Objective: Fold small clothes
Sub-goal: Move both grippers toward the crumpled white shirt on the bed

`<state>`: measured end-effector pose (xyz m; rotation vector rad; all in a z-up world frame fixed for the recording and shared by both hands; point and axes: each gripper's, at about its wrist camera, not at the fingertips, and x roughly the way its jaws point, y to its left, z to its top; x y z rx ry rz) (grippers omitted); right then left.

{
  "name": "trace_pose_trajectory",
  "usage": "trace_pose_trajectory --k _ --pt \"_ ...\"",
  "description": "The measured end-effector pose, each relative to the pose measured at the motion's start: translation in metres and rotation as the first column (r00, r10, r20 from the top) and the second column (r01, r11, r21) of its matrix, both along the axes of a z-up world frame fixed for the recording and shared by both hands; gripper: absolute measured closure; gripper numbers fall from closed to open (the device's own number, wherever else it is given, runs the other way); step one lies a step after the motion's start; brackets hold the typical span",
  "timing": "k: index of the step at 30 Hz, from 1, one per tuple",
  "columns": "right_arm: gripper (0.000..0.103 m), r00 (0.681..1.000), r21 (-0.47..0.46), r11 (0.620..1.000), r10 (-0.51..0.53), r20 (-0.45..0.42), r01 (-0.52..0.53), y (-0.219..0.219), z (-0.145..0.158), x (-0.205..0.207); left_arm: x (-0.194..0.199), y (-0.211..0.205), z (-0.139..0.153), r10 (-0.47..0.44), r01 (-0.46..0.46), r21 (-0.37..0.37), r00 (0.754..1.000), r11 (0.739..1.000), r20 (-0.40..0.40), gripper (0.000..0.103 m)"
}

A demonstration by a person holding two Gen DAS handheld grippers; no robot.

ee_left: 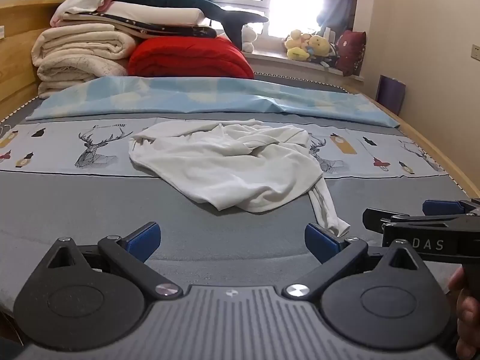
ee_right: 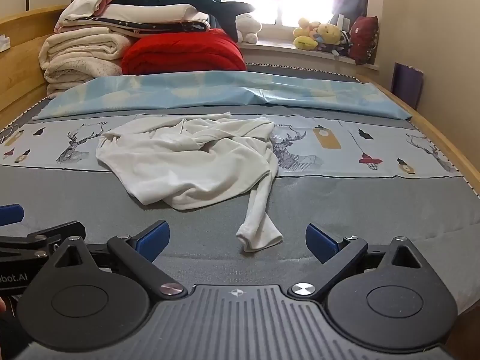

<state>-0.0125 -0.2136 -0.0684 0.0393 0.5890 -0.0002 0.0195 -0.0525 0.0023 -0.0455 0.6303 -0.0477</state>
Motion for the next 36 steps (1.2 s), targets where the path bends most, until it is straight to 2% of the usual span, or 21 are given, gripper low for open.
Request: trace_pose_trajectory --k 13,16,18,19,22,24,25,26,27,30,32,35,36 --pt "0.010 1.000 0.011 1.000 -0.005 0.013 0.005 0.001 0.001 0.001 -0.007 -0.002 -0.007 -0.019 0.019 -0.005 1.000 1.000 0.003 0.005" --pt "0.011 1.000 0.011 1.000 -0.005 0.020 0.005 0.001 0.000 0.001 -0.007 -0.002 -0.008 -0.018 0.018 0.000 1.000 1.000 0.006 0.010" --pt "0.014 1.000 0.013 1.000 -0.004 0.021 0.004 -0.001 0.000 -0.001 -0.008 -0.002 -0.009 -0.017 0.017 0.001 1.000 1.000 0.007 0.021" --pt "0.015 1.000 0.013 1.000 -0.004 0.023 0.003 -0.002 0.000 -0.001 -0.008 -0.002 -0.010 -0.021 0.021 -0.002 1.000 1.000 0.004 0.024" --pt "0.024 0.999 0.021 1.000 -0.013 0.032 0.012 -0.004 0.001 -0.002 -0.008 0.000 -0.012 -0.028 0.028 -0.006 1.000 1.000 -0.001 0.041" --pt "0.037 0.998 0.048 0.999 -0.028 0.055 0.026 -0.009 0.003 -0.004 -0.008 0.000 -0.013 -0.031 0.031 0.003 1.000 1.000 -0.003 0.056" --pt "0.041 0.997 0.058 0.998 -0.039 0.073 0.035 -0.011 0.005 -0.006 -0.007 0.001 -0.013 -0.029 0.029 0.009 1.000 1.000 -0.006 0.059" --pt "0.048 0.995 0.070 0.997 -0.049 0.092 0.043 -0.013 0.007 -0.006 -0.006 0.002 -0.013 -0.028 0.028 0.015 1.000 0.999 -0.012 0.069" --pt "0.049 0.992 0.087 0.995 -0.059 0.111 0.050 -0.017 0.010 -0.007 -0.003 0.004 -0.012 -0.028 0.028 0.018 0.999 0.999 -0.021 0.079" --pt "0.057 0.986 0.116 0.991 -0.083 0.144 0.067 -0.031 0.018 -0.007 0.010 0.017 -0.004 -0.037 0.036 -0.014 0.998 0.999 -0.053 0.087" --pt "0.061 0.982 0.144 0.987 -0.090 0.165 0.066 -0.042 0.025 -0.002 0.025 0.029 0.005 -0.054 0.052 -0.038 0.998 0.998 -0.046 0.087" --pt "0.061 0.984 0.106 0.992 -0.087 0.153 0.071 -0.054 0.031 0.020 0.064 0.048 0.007 -0.103 0.098 -0.068 0.992 0.993 -0.076 0.087" --pt "0.061 0.989 0.102 0.993 -0.079 0.125 0.067 -0.059 0.030 0.034 0.082 0.055 0.003 -0.122 0.113 -0.088 0.987 0.990 -0.103 0.087"
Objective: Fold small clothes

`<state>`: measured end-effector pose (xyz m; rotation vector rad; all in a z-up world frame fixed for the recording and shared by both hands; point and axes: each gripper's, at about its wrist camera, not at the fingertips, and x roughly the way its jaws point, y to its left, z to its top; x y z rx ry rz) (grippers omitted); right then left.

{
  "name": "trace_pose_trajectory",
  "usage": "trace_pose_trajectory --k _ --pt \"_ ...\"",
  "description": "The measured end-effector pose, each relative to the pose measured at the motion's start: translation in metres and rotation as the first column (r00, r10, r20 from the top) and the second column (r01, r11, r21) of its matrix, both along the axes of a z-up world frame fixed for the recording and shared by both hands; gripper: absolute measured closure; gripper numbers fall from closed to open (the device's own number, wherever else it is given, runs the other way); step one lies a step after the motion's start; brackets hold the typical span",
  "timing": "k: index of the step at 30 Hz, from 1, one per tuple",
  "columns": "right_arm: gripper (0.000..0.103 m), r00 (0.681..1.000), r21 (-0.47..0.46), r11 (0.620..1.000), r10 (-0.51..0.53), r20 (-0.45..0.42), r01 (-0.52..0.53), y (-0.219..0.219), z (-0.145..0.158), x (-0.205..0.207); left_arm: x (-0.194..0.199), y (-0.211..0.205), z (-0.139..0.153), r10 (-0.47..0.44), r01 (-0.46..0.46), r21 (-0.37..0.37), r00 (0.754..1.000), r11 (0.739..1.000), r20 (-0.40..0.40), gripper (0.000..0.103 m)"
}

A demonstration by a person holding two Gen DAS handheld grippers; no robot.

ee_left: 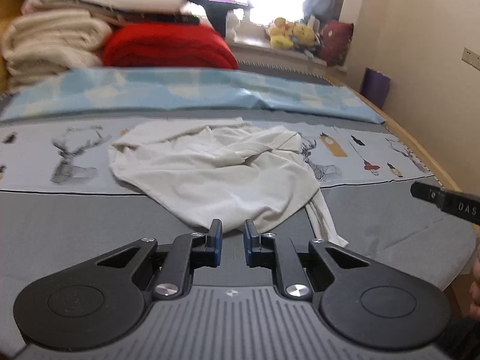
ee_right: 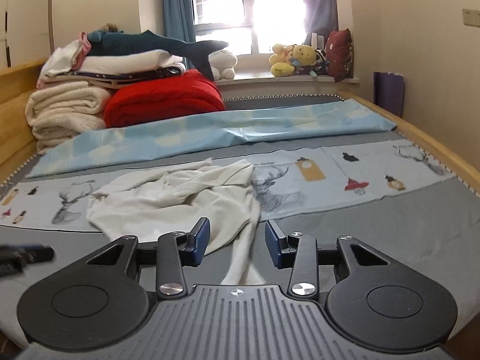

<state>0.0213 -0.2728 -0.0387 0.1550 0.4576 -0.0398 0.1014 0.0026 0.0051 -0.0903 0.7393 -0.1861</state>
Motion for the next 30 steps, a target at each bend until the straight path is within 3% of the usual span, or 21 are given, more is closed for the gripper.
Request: trace_pose_trajectory --k 3,5,7,9,11,14,17,20,22,23,24,26,29,30 --pt "0.060 0.995 0.021 0.999 0.028 -0.099 -0.026 -0.008 -0.020 0.039 0.046 0.016 -0.025 -0.032 0.029 -0.042 0.995 0.999 -0.094 0.087" --pt "0.060 0.985 0.025 0.999 0.025 -0.173 -0.021 -0.012 -0.042 0.063 0.066 0.027 -0.051 0.001 -0.011 -0.069 0.990 0.998 -0.142 0.087" --pt "0.060 0.962 0.018 0.999 0.034 -0.271 -0.031 -0.012 -0.060 0.081 0.088 0.036 -0.079 0.064 -0.093 -0.103 0.965 0.990 -0.255 0.087" --pt "0.060 0.937 0.050 0.997 0.068 -0.342 -0.054 -0.008 -0.074 0.098 0.107 0.042 -0.093 0.087 -0.162 -0.202 0.937 0.966 -0.338 0.086" --pt "0.059 0.921 0.060 0.995 0.095 -0.378 -0.078 -0.003 -0.082 0.110 0.121 0.041 -0.100 0.063 -0.166 -0.263 0.931 0.950 -0.360 0.080" --pt "0.059 0.888 0.045 0.994 0.113 -0.446 -0.104 0.003 -0.097 0.127 0.140 0.035 -0.112 0.086 -0.193 -0.255 0.921 0.947 -0.379 0.066" --pt "0.059 0.868 0.057 0.994 0.113 -0.483 -0.098 0.004 -0.107 0.142 0.151 0.034 -0.126 0.147 -0.271 -0.250 0.895 0.930 -0.422 0.053" --pt "0.059 0.853 0.046 0.995 0.096 -0.513 -0.084 0.002 -0.119 0.152 0.161 0.035 -0.137 0.203 -0.349 -0.248 0.859 0.904 -0.470 0.053" --pt "0.062 0.843 0.069 0.994 0.109 -0.526 -0.086 0.000 -0.125 0.159 0.165 0.036 -0.140 0.203 -0.364 -0.271 0.854 0.891 -0.479 0.053" --pt "0.070 0.841 0.082 0.992 0.121 -0.528 -0.091 0.000 -0.128 0.160 0.166 0.035 -0.140 0.203 -0.360 -0.270 0.858 0.893 -0.472 0.053" --pt "0.083 0.837 0.089 0.991 0.133 -0.531 -0.101 0.001 -0.130 0.162 0.166 0.033 -0.139 0.204 -0.352 -0.262 0.863 0.898 -0.462 0.053" --pt "0.096 0.831 0.097 0.989 0.146 -0.537 -0.111 0.001 -0.133 0.164 0.163 0.028 -0.137 0.200 -0.332 -0.247 0.876 0.910 -0.439 0.056" --pt "0.100 0.840 0.081 0.991 0.133 -0.527 -0.107 -0.004 -0.130 0.162 0.157 0.023 -0.133 0.186 -0.280 -0.213 0.908 0.936 -0.375 0.094" --pt "0.100 0.848 0.074 0.993 0.118 -0.517 -0.093 -0.007 -0.128 0.160 0.154 0.021 -0.129 0.186 -0.265 -0.199 0.920 0.943 -0.344 0.097"
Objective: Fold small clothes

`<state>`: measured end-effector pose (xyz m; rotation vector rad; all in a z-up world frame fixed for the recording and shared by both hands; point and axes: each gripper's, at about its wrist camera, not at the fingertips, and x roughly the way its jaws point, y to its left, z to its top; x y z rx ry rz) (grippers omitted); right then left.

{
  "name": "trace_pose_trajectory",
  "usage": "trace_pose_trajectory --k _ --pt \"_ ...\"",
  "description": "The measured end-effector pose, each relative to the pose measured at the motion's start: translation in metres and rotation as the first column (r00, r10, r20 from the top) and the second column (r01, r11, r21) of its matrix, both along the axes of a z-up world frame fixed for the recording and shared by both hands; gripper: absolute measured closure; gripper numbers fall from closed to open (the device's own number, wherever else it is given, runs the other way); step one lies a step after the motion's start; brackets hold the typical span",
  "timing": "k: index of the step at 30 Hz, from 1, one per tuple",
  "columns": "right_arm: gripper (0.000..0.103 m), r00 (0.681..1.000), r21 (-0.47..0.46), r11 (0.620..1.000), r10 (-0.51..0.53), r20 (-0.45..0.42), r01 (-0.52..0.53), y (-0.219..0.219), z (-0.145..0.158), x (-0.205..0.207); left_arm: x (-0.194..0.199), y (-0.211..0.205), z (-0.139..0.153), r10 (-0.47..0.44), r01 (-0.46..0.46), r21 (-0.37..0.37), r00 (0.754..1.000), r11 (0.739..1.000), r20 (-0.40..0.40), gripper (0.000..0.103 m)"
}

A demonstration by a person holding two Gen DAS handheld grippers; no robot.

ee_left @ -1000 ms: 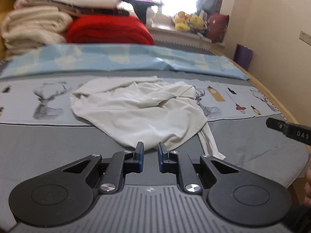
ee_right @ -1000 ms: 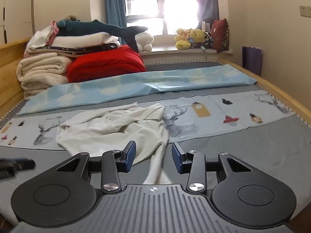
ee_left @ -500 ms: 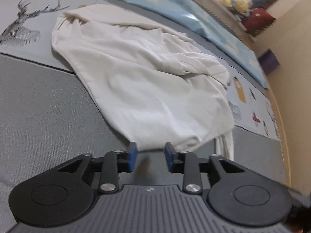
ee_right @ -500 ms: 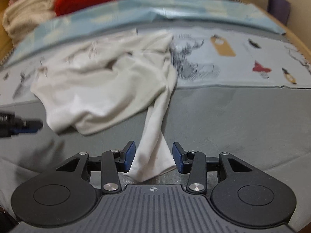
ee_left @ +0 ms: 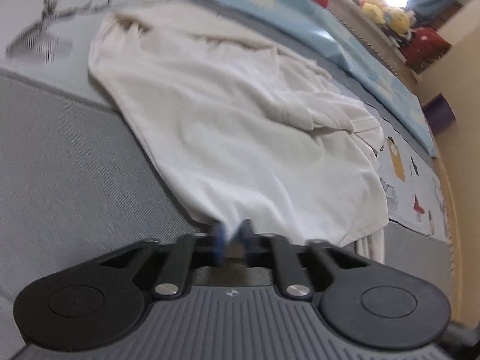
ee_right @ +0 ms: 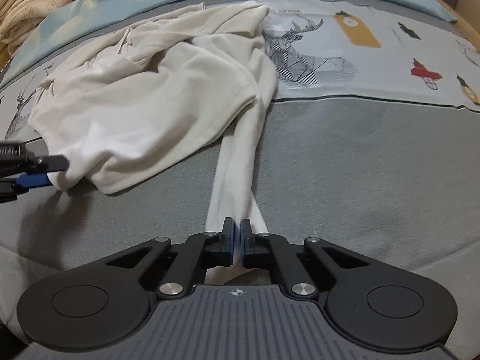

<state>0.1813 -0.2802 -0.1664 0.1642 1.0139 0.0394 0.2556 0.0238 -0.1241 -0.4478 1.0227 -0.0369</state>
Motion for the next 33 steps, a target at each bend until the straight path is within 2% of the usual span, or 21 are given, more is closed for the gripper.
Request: trace_pose_trajectory --k 2,4,6,8,11,13,15,16,17,18,19,20,22,24,27,28,30,33 --pt "0.101 0.998 -0.030 0.998 -0.051 0.036 0.052 -0.011 0.007 -0.004 -0.008 0.001 0.012 -0.033 0.031 0.040 0.998 0.999 0.061 0.101" --pt "0.101 0.989 -0.109 0.986 -0.116 0.093 0.126 -0.027 0.016 -0.009 -0.019 0.003 0.026 -0.076 0.070 0.056 0.990 0.996 0.118 0.102" --pt "0.101 0.973 -0.182 0.963 -0.171 0.154 0.198 -0.042 0.024 -0.015 -0.033 0.006 0.041 -0.113 0.102 0.073 0.980 0.992 0.164 0.102" --pt "0.101 0.953 -0.205 0.942 -0.227 0.201 0.267 -0.057 0.031 -0.020 -0.052 0.016 0.058 -0.142 0.123 0.103 0.969 0.987 0.201 0.102" --pt "0.101 0.906 -0.275 0.877 -0.321 0.277 0.395 -0.079 0.042 -0.029 -0.081 0.037 0.082 -0.194 0.161 0.160 0.954 0.974 0.227 0.102" --pt "0.101 0.855 -0.302 0.812 -0.404 0.326 0.499 -0.095 0.048 -0.036 -0.101 0.059 0.096 -0.205 0.154 0.207 0.946 0.966 0.253 0.103" --pt "0.101 0.801 -0.316 0.744 -0.481 0.356 0.588 -0.107 0.049 -0.042 -0.117 0.084 0.098 -0.187 0.126 0.241 0.950 0.962 0.249 0.103" --pt "0.101 0.786 -0.318 0.725 -0.506 0.356 0.611 -0.111 0.048 -0.043 -0.125 0.096 0.093 -0.169 0.115 0.239 0.961 0.964 0.221 0.103" --pt "0.100 0.779 -0.316 0.717 -0.522 0.346 0.621 -0.112 0.045 -0.044 -0.128 0.107 0.084 -0.156 0.116 0.223 0.973 0.968 0.170 0.102" --pt "0.099 0.776 -0.308 0.716 -0.537 0.331 0.627 -0.113 0.043 -0.045 -0.128 0.115 0.068 -0.146 0.129 0.190 0.986 0.973 0.079 0.102" --pt "0.099 0.772 -0.294 0.718 -0.543 0.330 0.631 -0.110 0.043 -0.045 -0.127 0.120 0.054 -0.129 0.129 0.171 0.992 0.977 -0.007 0.102" --pt "0.098 0.774 -0.271 0.731 -0.537 0.336 0.626 -0.107 0.043 -0.045 -0.125 0.122 0.046 -0.110 0.119 0.175 0.992 0.977 -0.059 0.102" --pt "0.090 0.798 -0.234 0.781 -0.485 0.358 0.579 -0.095 0.048 -0.044 -0.121 0.121 0.049 -0.107 0.111 0.194 0.994 0.975 -0.036 0.101" --pt "0.063 0.845 -0.174 0.861 -0.398 0.358 0.479 -0.077 0.048 -0.039 -0.114 0.117 0.051 -0.104 0.105 0.178 0.994 0.978 -0.015 0.094" --pt "0.055 0.913 -0.072 0.954 -0.253 0.320 0.290 -0.055 0.046 -0.033 -0.102 0.114 0.046 -0.082 0.087 0.125 0.996 0.988 -0.044 0.085" --pt "0.054 0.931 -0.032 0.973 -0.209 0.300 0.228 -0.049 0.046 -0.030 -0.098 0.111 0.046 -0.077 0.081 0.118 0.996 0.990 -0.045 0.084" --pt "0.054 0.952 0.073 0.986 -0.164 0.258 0.150 -0.038 0.040 -0.024 -0.088 0.104 0.046 -0.083 0.086 0.123 0.996 0.989 -0.034 0.078" --pt "0.050 0.968 0.183 0.977 -0.145 0.203 0.108 -0.033 0.032 -0.011 -0.078 0.101 0.041 -0.086 0.092 0.150 0.995 0.984 -0.041 0.069"
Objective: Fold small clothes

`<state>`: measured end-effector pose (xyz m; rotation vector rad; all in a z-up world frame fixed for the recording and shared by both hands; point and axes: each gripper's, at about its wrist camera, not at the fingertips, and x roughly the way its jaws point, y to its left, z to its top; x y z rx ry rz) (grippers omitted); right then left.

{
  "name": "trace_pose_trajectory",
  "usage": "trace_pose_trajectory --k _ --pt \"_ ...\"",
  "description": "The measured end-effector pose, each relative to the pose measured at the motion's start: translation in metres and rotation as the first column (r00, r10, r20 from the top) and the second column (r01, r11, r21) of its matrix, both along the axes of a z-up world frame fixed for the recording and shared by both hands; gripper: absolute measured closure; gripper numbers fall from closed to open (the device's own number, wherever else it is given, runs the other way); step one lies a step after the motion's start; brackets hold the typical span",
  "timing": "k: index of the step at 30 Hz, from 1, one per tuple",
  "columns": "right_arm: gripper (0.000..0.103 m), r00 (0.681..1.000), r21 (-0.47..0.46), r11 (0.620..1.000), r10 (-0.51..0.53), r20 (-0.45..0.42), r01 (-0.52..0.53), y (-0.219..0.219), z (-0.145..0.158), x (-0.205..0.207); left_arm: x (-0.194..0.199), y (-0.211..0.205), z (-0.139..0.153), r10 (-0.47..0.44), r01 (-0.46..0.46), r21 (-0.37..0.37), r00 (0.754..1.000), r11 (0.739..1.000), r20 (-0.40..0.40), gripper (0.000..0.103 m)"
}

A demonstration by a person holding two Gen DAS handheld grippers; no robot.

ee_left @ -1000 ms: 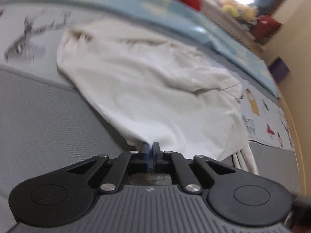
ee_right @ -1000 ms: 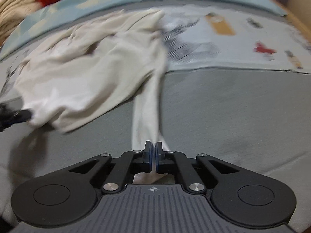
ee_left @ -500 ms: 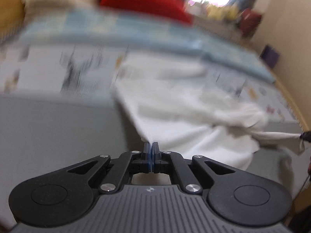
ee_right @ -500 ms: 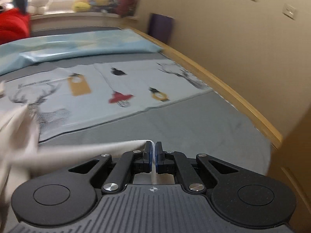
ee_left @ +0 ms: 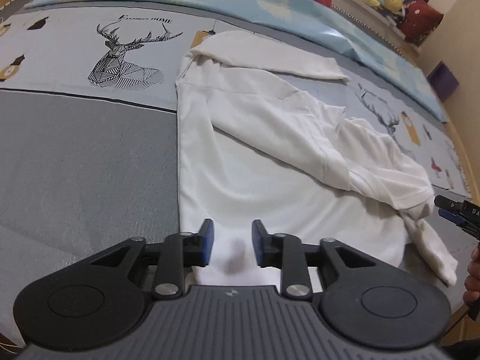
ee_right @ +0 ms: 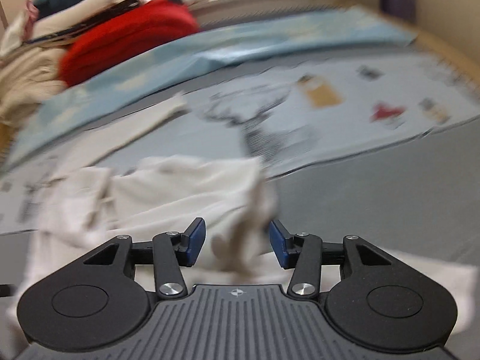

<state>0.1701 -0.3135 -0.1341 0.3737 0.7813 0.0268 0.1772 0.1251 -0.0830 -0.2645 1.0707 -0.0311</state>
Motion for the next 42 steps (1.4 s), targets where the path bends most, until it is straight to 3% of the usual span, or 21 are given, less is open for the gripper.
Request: trace_pose_trajectory --k 4,7,9,11,13,14,15,20,23,25,26,27,28,31,34,37,39,42 --pt "0.045 0.994 0.025 0.999 -0.040 -0.101 0.042 0.006 -0.013 0.017 0.009 -0.001 -0.016 0.018 -0.013 0.067 0.996 0.998 -0.082 0.069" --pt "0.048 0.992 0.046 0.997 -0.058 -0.109 0.063 0.006 -0.018 0.031 0.012 0.006 -0.022 0.028 -0.020 0.067 0.993 0.998 -0.115 0.069" --pt "0.082 0.995 0.054 0.997 -0.042 -0.089 0.047 0.009 -0.014 0.040 0.012 0.008 -0.025 0.023 -0.016 0.059 0.992 0.998 -0.122 0.069" --pt "0.094 0.998 0.024 0.999 -0.040 -0.058 0.041 0.015 -0.006 0.049 0.011 0.010 -0.028 0.011 -0.002 0.067 0.991 0.998 -0.136 0.069" --pt "0.096 0.999 0.031 0.999 -0.034 0.008 0.034 0.016 0.011 0.059 0.011 0.010 -0.032 -0.010 0.022 0.072 0.988 0.997 -0.157 0.077" --pt "0.097 0.999 0.032 0.999 -0.031 0.042 0.030 0.015 0.020 0.065 0.011 0.010 -0.033 -0.026 0.038 0.068 0.987 0.997 -0.161 0.091" --pt "0.098 0.997 0.034 0.999 -0.030 0.078 0.027 0.014 0.031 0.075 0.011 0.009 -0.034 -0.040 0.051 0.065 0.986 0.997 -0.162 0.095" --pt "0.099 0.976 -0.047 0.998 -0.037 0.214 0.048 0.015 0.082 0.153 0.014 0.010 -0.026 -0.019 0.026 0.058 0.994 0.998 -0.110 0.100" --pt "0.099 0.928 -0.077 0.986 -0.112 0.354 0.148 0.015 0.115 0.195 0.017 0.015 -0.018 0.025 -0.023 0.045 0.998 0.999 -0.058 0.100" --pt "0.097 0.873 -0.149 0.957 -0.155 0.462 0.249 0.022 0.127 0.207 0.018 0.019 -0.016 0.053 -0.051 0.037 0.998 0.998 -0.041 0.100" --pt "0.085 0.877 -0.170 0.951 -0.157 0.454 0.258 0.024 0.128 0.212 0.018 0.020 -0.017 0.056 -0.055 0.031 0.998 0.998 -0.040 0.100" --pt "0.066 0.908 -0.162 0.964 -0.131 0.399 0.210 0.023 0.126 0.213 0.018 0.021 -0.018 0.054 -0.053 0.023 0.997 0.998 -0.046 0.100" --pt "0.062 0.923 -0.139 0.977 -0.102 0.371 0.163 0.021 0.120 0.206 0.019 0.023 -0.019 0.049 -0.048 0.012 0.997 0.999 -0.058 0.099" --pt "0.059 0.957 -0.202 0.976 -0.023 0.289 0.084 0.018 0.085 0.165 0.022 0.026 -0.022 0.046 -0.046 0.002 0.996 0.999 -0.082 0.098" --pt "0.059 0.995 -0.205 0.977 -0.046 0.086 0.063 -0.004 0.029 0.126 0.023 0.028 -0.027 0.043 -0.043 0.003 0.993 0.999 -0.107 0.095" --pt "0.058 0.995 -0.157 0.985 -0.082 -0.066 0.070 -0.026 -0.015 0.094 0.018 0.025 -0.028 0.020 -0.018 0.014 0.993 1.000 -0.116 0.086" --pt "0.058 0.991 -0.164 0.986 -0.010 -0.137 -0.013 -0.023 -0.030 0.084 0.017 0.022 -0.031 0.009 -0.006 0.027 0.992 1.000 -0.125 0.079" --pt "0.053 0.982 -0.206 0.965 0.136 -0.132 -0.161 -0.006 -0.033 0.076 0.015 0.020 -0.034 0.004 0.001 0.035 0.991 0.999 -0.135 0.076"
